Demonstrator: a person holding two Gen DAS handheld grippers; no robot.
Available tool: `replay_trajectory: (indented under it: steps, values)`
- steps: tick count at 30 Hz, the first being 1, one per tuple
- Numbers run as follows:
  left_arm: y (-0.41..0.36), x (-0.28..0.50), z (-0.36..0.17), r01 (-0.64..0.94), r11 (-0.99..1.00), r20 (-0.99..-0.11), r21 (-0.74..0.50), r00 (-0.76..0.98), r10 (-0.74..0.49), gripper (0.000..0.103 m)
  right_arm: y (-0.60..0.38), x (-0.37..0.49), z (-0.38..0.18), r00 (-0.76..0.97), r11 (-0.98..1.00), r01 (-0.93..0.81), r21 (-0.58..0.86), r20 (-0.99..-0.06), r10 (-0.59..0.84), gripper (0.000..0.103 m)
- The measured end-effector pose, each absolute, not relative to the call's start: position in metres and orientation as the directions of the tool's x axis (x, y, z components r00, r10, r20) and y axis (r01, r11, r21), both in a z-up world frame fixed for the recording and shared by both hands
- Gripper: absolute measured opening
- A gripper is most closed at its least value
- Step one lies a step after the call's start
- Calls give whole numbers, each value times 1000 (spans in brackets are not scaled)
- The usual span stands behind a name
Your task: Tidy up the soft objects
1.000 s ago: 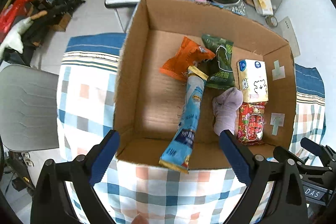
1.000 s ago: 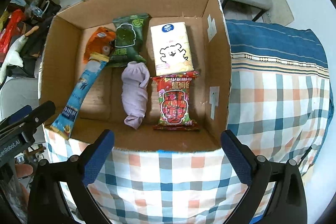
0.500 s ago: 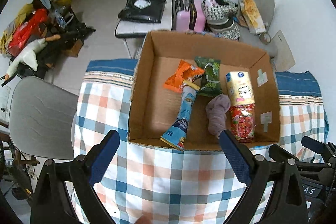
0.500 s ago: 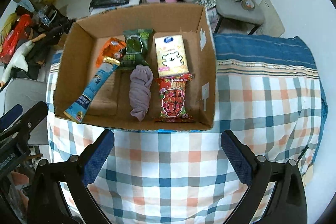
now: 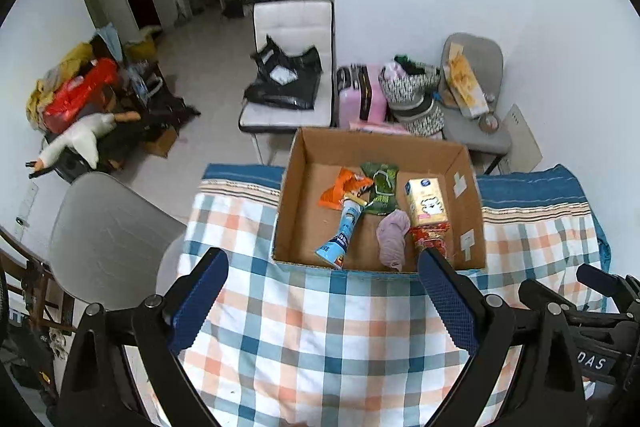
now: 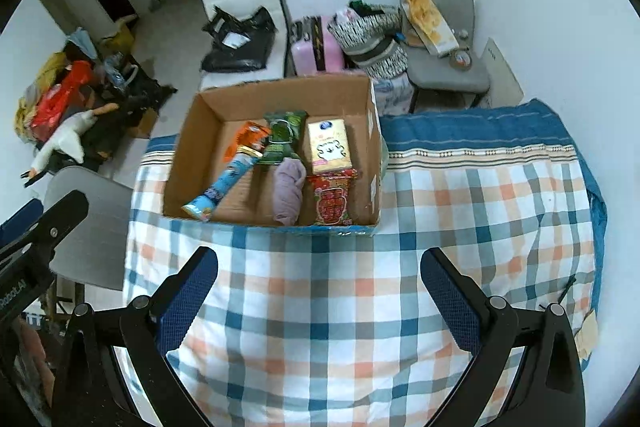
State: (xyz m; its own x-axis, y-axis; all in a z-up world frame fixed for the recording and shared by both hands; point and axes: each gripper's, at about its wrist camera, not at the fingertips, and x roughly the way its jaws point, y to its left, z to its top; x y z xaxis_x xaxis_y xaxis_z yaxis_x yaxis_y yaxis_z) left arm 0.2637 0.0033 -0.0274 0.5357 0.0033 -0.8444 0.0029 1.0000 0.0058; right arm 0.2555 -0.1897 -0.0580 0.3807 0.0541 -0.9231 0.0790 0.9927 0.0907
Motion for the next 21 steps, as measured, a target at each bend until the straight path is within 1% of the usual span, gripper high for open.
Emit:
replay_trajectory:
  steps: [8,14,21]
  values:
    - [2,212,23,1,1000,-796,0,605,-1,97,-181,196,6,473,997,29,75,-879,52,103]
    - [3,184,46,7,1000,-780,-14,626,-16,97,-183,167,41,522,997,18,73,-851,53,103]
    - [4,161,60,-7,1000,-772,5,635,9,97,-187,143,71,566,997,16,75,-823,52,103]
